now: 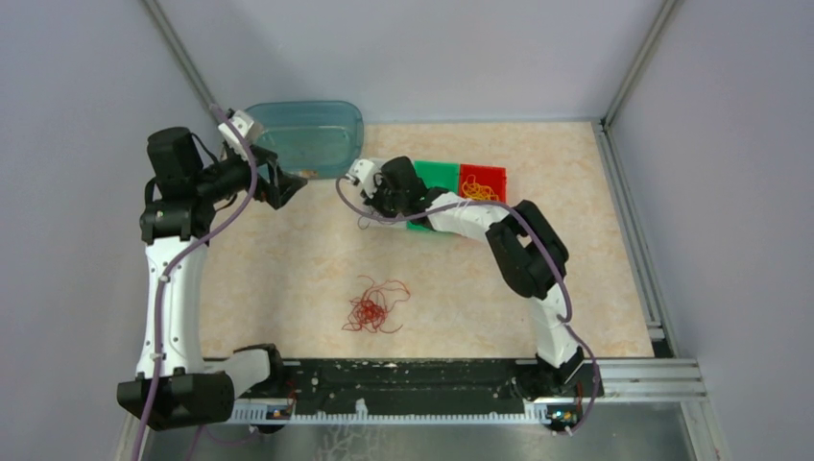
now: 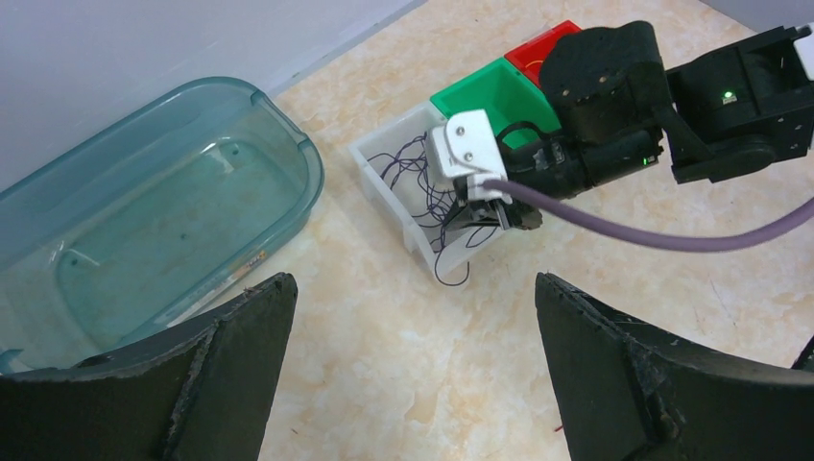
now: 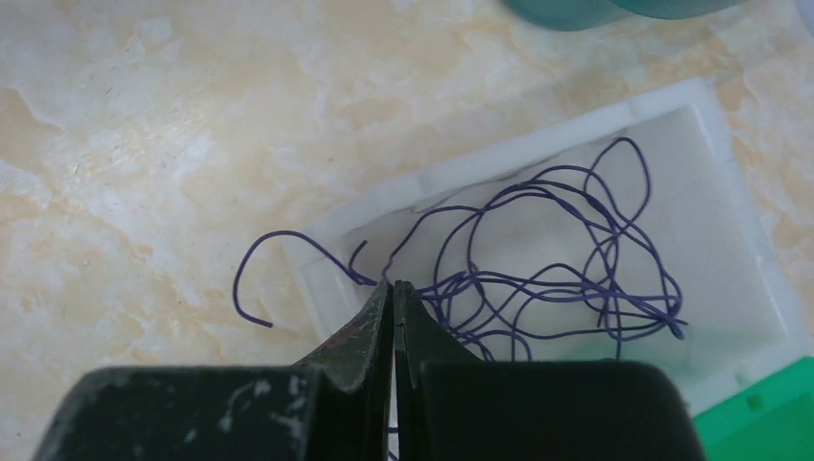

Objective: Untangle the cables

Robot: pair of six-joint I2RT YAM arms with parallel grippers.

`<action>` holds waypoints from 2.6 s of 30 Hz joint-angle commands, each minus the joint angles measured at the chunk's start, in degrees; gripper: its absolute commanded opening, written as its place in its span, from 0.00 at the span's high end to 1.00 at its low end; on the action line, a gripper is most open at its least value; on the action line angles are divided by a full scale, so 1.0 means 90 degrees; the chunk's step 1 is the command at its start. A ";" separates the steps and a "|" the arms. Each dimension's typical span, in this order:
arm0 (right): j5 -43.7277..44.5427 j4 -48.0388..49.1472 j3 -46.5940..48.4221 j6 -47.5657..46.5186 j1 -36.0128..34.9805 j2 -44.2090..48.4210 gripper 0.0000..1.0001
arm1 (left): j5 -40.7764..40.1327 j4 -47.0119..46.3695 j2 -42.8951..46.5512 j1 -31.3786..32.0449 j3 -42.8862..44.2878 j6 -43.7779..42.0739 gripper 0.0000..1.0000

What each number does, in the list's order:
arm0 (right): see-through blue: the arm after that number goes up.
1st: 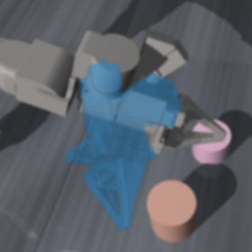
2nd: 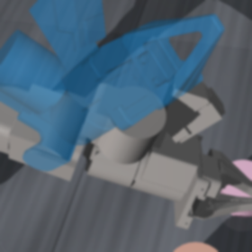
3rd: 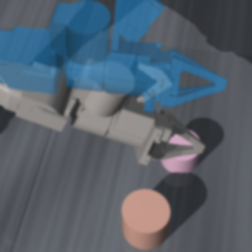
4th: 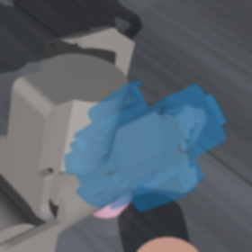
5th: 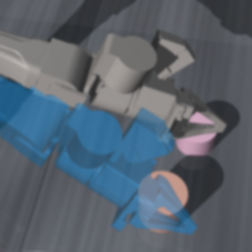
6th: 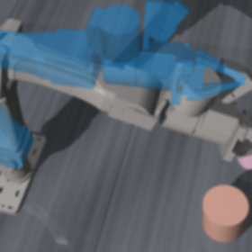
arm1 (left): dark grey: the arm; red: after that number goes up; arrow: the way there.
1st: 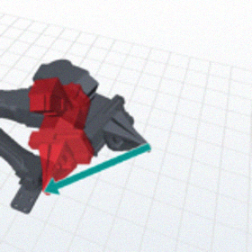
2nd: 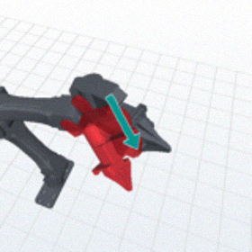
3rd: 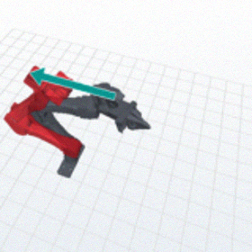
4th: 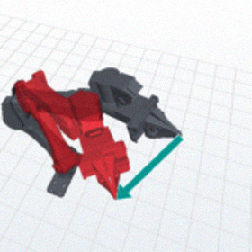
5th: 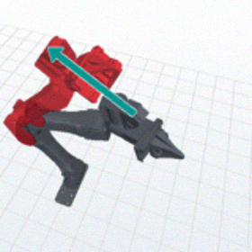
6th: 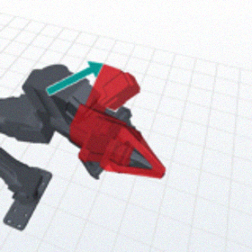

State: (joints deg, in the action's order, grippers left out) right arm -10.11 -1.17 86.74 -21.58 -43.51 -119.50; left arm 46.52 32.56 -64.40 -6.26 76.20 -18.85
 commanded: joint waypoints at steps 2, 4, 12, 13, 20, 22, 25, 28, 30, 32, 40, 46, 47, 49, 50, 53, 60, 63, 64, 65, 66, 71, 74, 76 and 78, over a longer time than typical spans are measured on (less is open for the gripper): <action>0.0167 0.1139 -0.0008 0.0735 0.0293 0.0487 1.00 | 0.0008 -0.0049 -0.0003 -0.0031 0.0244 -0.0008 0.01; 0.0331 0.1191 0.0079 0.0791 0.0312 0.0396 1.00 | 0.0074 -0.0027 0.0023 -0.0045 0.0226 -0.0042 0.01; 0.1151 0.1328 0.0408 0.0969 0.0313 -0.0094 1.00 | 0.0406 0.0267 0.0015 -0.0045 0.0145 -0.0437 0.01; 0.1248 0.1271 0.0502 0.1048 0.0313 -0.0173 1.00 | 0.0437 0.0333 0.0017 -0.0045 0.0114 -0.0518 0.01; 0.1487 0.1038 0.0840 0.1288 0.0289 -0.0433 1.00 | 0.0617 0.0852 0.0033 -0.0039 -0.0272 -0.1389 0.01; 0.1527 0.1030 0.0860 0.1285 0.0278 -0.0423 1.00 | 0.0625 0.0943 0.0065 -0.0042 -0.0362 -0.1560 0.01; 0.1550 0.0935 0.0897 0.1245 0.0281 -0.0444 1.00 | 0.0687 0.1150 0.0064 -0.0040 -0.0408 -0.1740 0.01; 0.1780 0.0964 0.0859 0.1287 0.0274 -0.0274 0.88 | 0.0809 0.1265 0.0107 -0.0045 -0.0492 -0.1874 0.00; 0.1861 0.1148 0.0763 0.1334 0.0273 0.0035 0.72 | 0.0903 0.1294 0.0156 -0.0043 -0.0626 -0.2096 0.01; 0.1903 0.1317 0.0627 0.1370 0.0243 0.0448 0.58 | 0.1008 0.1383 0.0182 -0.0034 -0.0801 -0.2323 0.01; 0.3051 0.1959 -0.1239 0.3293 0.0002 0.2603 0.01 | 0.0828 0.1535 0.0164 -0.0024 -0.1147 -0.2554 0.01; 0.0374 0.1848 -0.2867 0.3851 -0.0004 0.3850 0.01 | 0.0887 0.1374 0.0310 -0.0015 -0.1345 -0.2518 0.01; 0.0176 0.1845 -0.3174 0.4020 -0.0044 0.3934 0.01 | 0.0858 0.1373 0.0308 -0.0016 -0.1356 -0.2494 0.01; -0.0021 0.1864 -0.3635 0.4185 -0.0227 0.4045 0.01 | 0.0814 0.1373 0.0310 -0.0015 -0.1384 -0.2461 0.01; 0.0264 0.1826 -0.3841 0.4116 -0.0448 0.4103 0.01 | 0.0795 0.1373 0.0317 -0.0014 -0.1409 -0.2469 0.01; 0.1094 0.1802 -0.4352 0.3816 -0.1214 0.4223 0.01 | 0.0772 0.1206 0.0346 -0.0014 -0.1494 -0.2492 0.01; 0.1032 0.2556 -0.5331 0.4260 -0.1760 0.4501 0.14 | 0.1095 0.1728 0.0358 0.0063 -0.1812 -0.3002 0.02; 0.0793 0.2823 -0.5619 0.4249 -0.1893 0.4562 0.25 | 0.0951 0.1931 0.0484 0.0460 -0.2244 -0.3314 0.03; 0.0680 0.2885 -0.5688 0.4266 -0.1920 0.4531 0.31 | 0.0868 0.1928 0.0545 0.0649 -0.2413 -0.3433 0.03; 0.0622 0.2929 -0.5704 0.4287 -0.1925 0.4500 0.33 | 0.0822 0.1912 0.0623 0.0743 -0.2570 -0.3494 0.04; 0.0548 0.2964 -0.5711 0.4326 -0.1924 0.4435 0.36 | 0.0773 0.1861 0.0681 0.0863 -0.2712 -0.3538 0.04; 0.0174 0.3512 -0.5698 0.4481 -0.1934 0.3977 0.41 | 0.0425 0.1683 0.0713 0.1225 -0.3100 -0.3732 0.06; 0.0022 0.3618 -0.5546 0.4506 -0.1934 0.3583 0.45 | 0.0266 0.1685 0.0592 0.1244 -0.3201 -0.3901 0.06; -0.0142 0.3615 -0.5429 0.4510 -0.1938 0.3294 0.49 | 0.0222 0.1678 0.0563 0.1243 -0.3245 -0.3976 0.07; -0.0251 0.3565 -0.5324 0.4518 -0.1934 0.3030 0.52 | 0.0194 0.1646 0.0558 0.1243 -0.3291 -0.3987 0.07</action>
State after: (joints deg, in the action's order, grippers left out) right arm -8.93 27.53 35.20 18.28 -60.38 -88.73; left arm 49.15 47.94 -59.16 4.71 47.70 -51.48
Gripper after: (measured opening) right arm 0.501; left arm 0.934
